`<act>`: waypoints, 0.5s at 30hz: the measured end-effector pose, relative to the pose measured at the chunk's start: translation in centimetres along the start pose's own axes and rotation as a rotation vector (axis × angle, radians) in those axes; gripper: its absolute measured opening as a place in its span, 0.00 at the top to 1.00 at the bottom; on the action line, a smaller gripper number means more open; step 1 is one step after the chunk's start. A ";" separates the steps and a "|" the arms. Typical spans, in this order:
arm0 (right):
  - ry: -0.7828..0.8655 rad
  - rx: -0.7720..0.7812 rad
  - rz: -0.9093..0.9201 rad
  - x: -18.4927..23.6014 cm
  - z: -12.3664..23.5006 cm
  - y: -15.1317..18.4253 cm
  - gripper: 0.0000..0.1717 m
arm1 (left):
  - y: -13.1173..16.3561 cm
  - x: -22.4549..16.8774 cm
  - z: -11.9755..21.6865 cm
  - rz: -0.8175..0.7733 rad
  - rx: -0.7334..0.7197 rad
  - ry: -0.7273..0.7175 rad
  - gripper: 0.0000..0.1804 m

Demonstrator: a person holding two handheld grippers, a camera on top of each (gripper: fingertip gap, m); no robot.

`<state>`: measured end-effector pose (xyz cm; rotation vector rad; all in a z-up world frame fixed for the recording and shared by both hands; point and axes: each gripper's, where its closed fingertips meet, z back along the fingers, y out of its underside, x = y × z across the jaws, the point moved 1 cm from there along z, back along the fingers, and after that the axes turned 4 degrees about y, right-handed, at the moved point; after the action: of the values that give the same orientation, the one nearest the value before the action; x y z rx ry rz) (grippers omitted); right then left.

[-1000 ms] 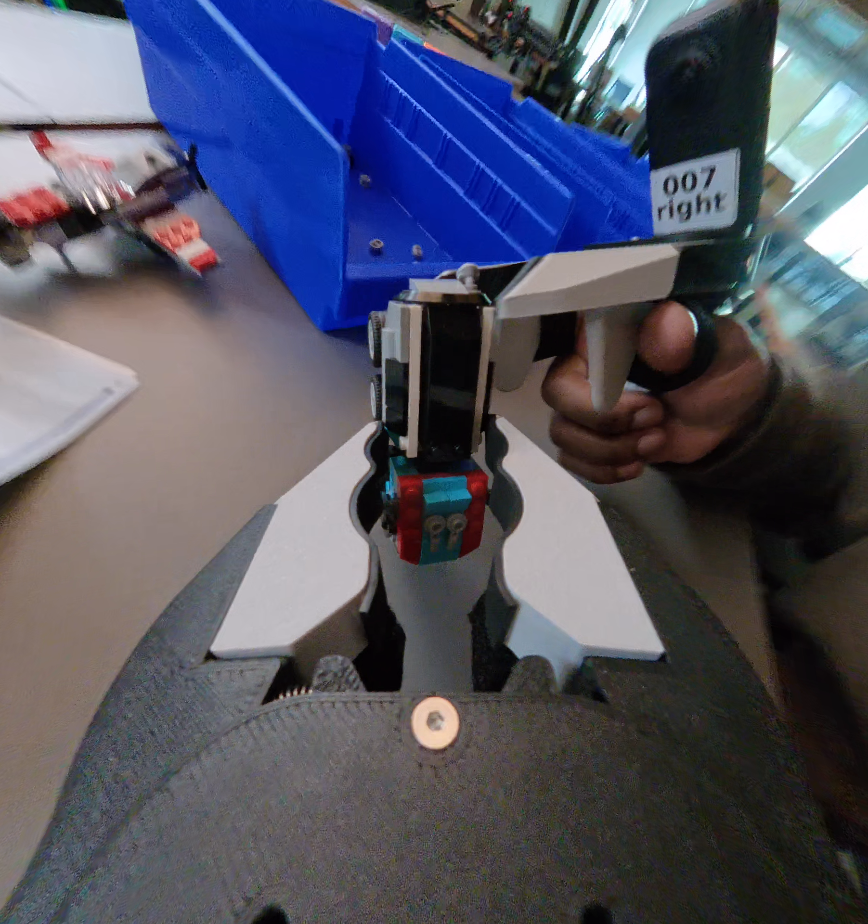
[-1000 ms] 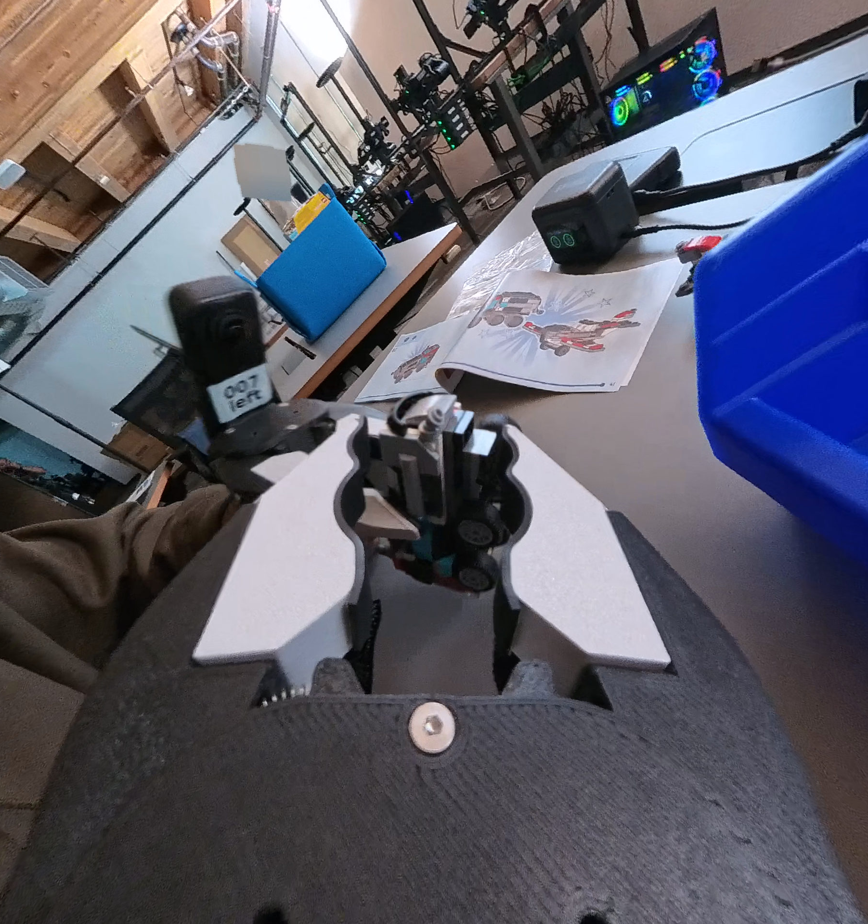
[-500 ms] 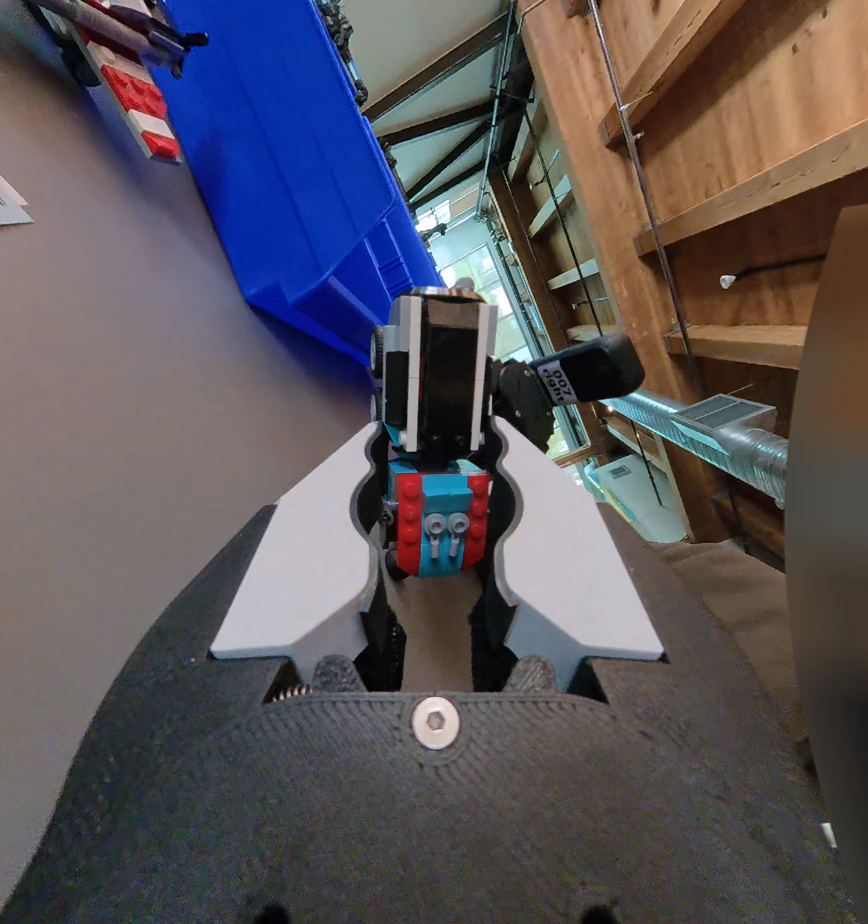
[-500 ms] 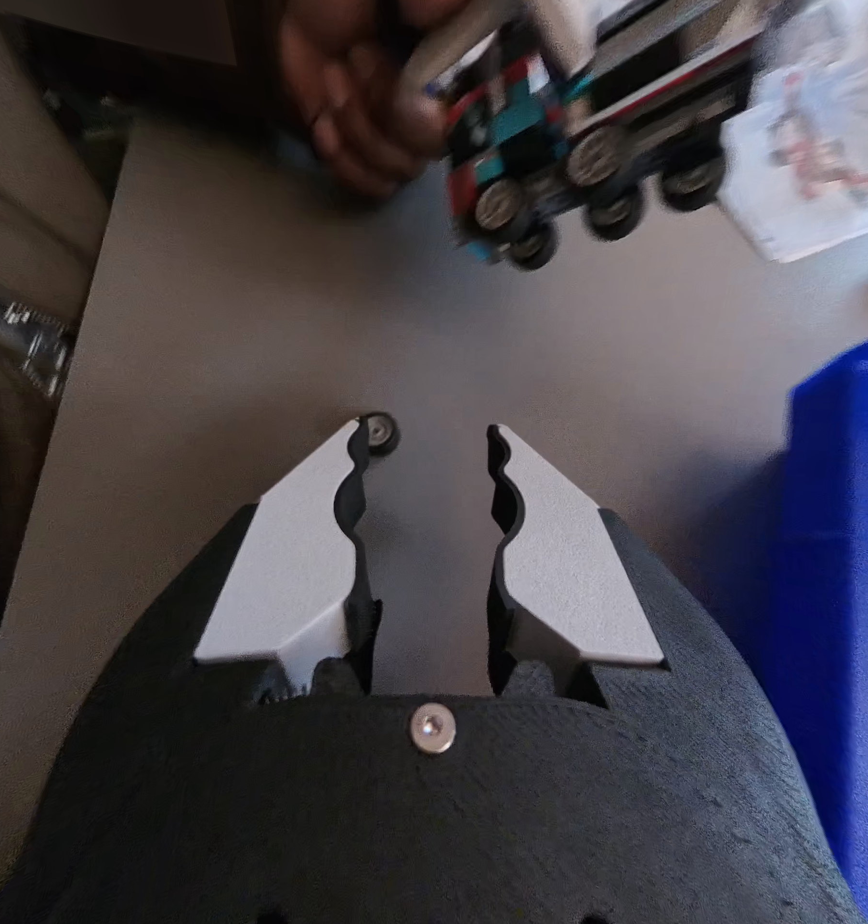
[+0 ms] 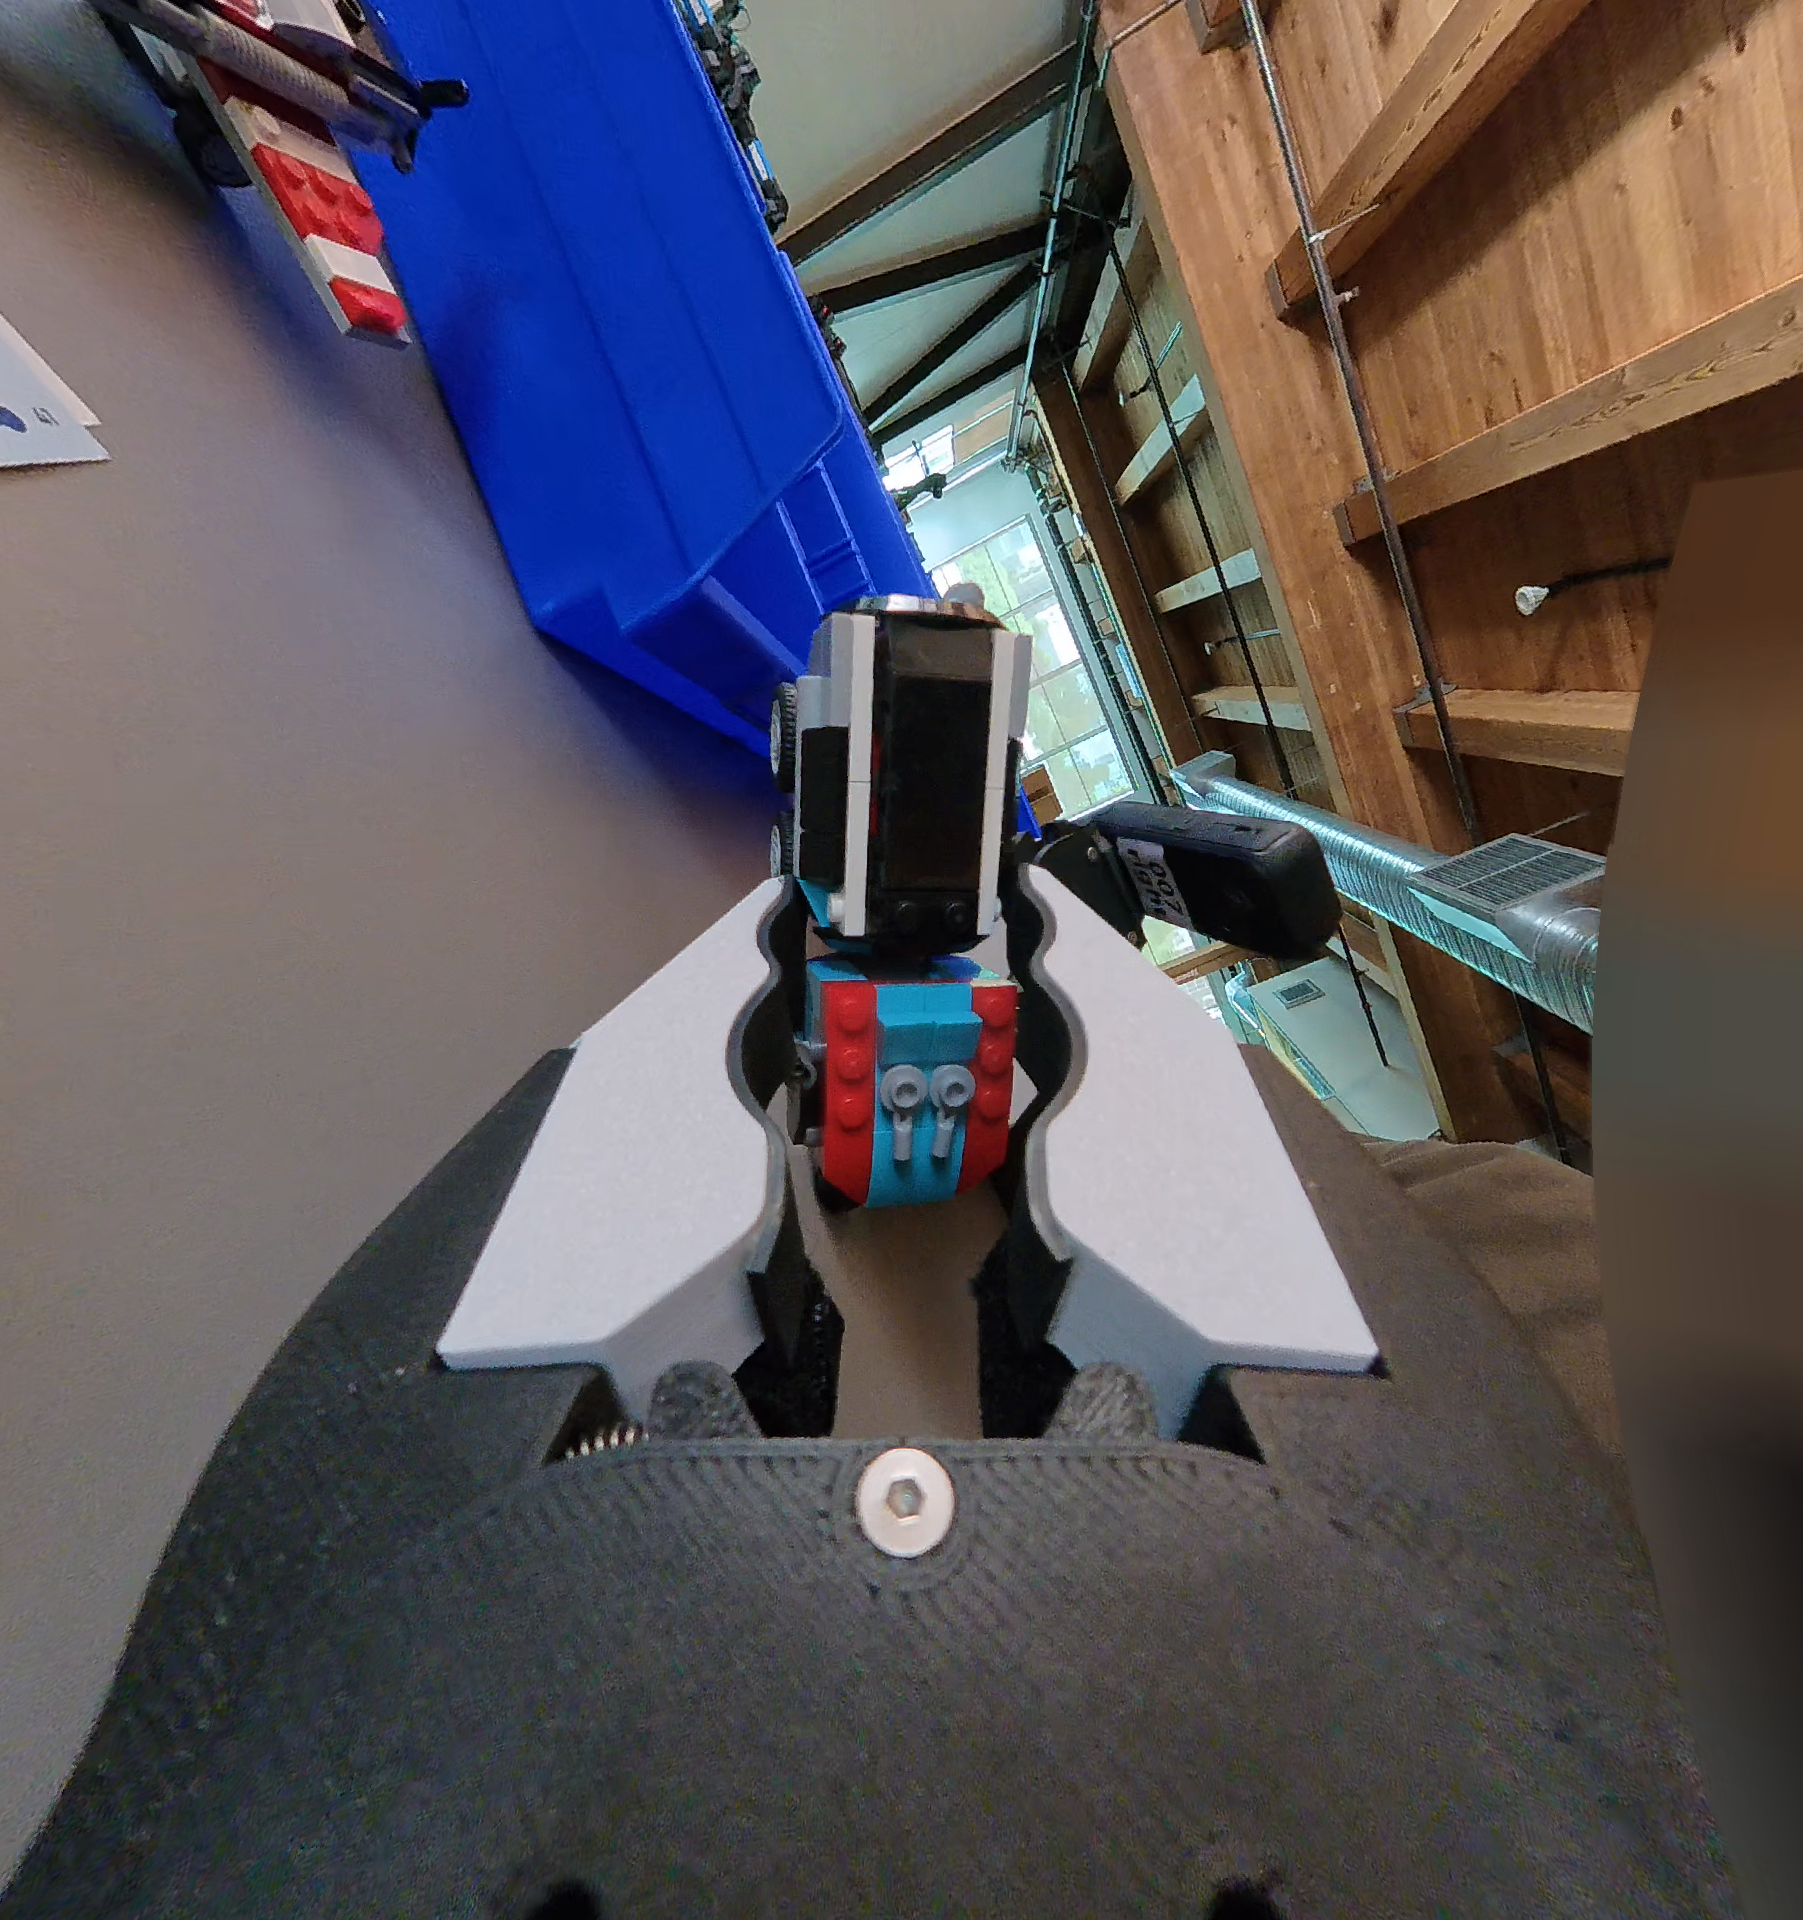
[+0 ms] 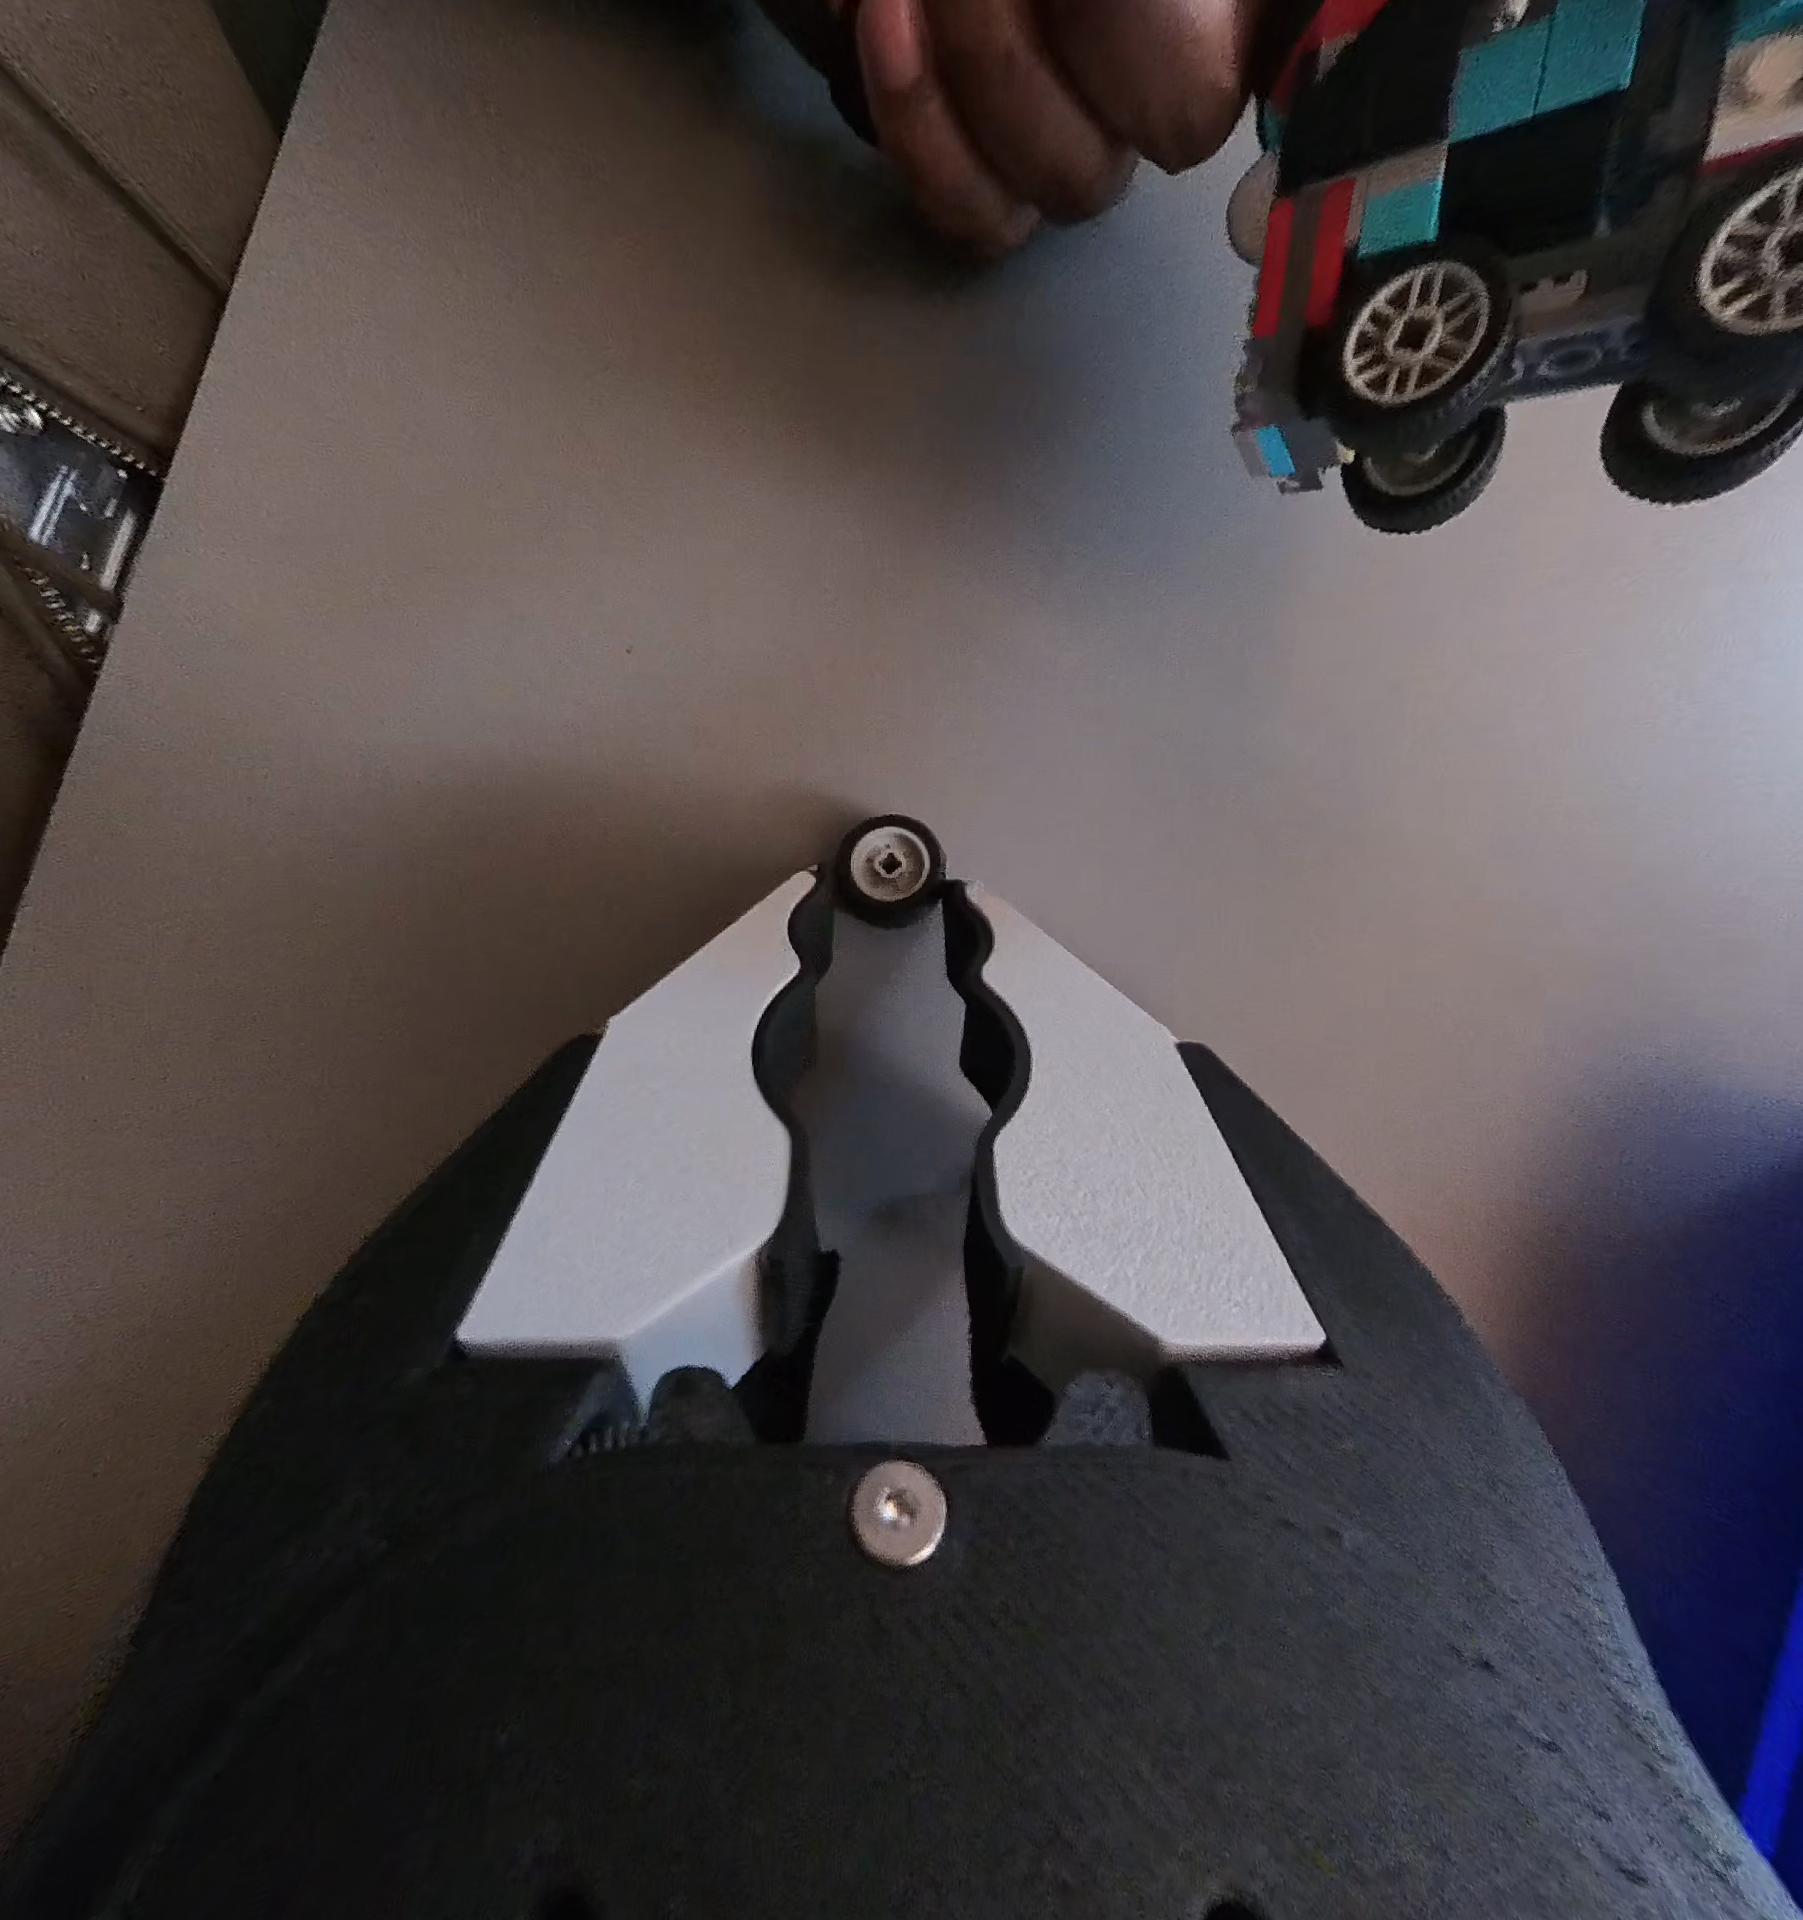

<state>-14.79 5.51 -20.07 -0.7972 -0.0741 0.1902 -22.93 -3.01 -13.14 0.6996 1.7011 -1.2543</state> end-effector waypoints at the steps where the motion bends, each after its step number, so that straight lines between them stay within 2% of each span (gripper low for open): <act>1: 0.002 -0.016 0.002 0.0 0.1 -0.2 0.88 | 0.0 0.0 0.0 0.000 -0.001 -0.001 0.78; 4: 0.027 -0.084 -0.015 -0.7 1.2 -1.2 0.88 | 0.0 0.0 0.0 0.002 -0.002 -0.001 0.78; 9: 0.215 -0.209 -0.044 -3.9 3.6 -3.0 0.88 | -0.1 0.1 0.0 -0.003 -0.013 -0.008 0.78; 15: 0.317 -0.241 -0.034 -5.2 4.0 -3.6 0.87 | -0.2 0.2 0.1 0.002 -0.022 -0.011 0.78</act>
<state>-19.97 4.85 -14.67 -1.0564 0.1917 0.0212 -23.15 -3.22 -13.19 0.6799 1.7028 -1.2341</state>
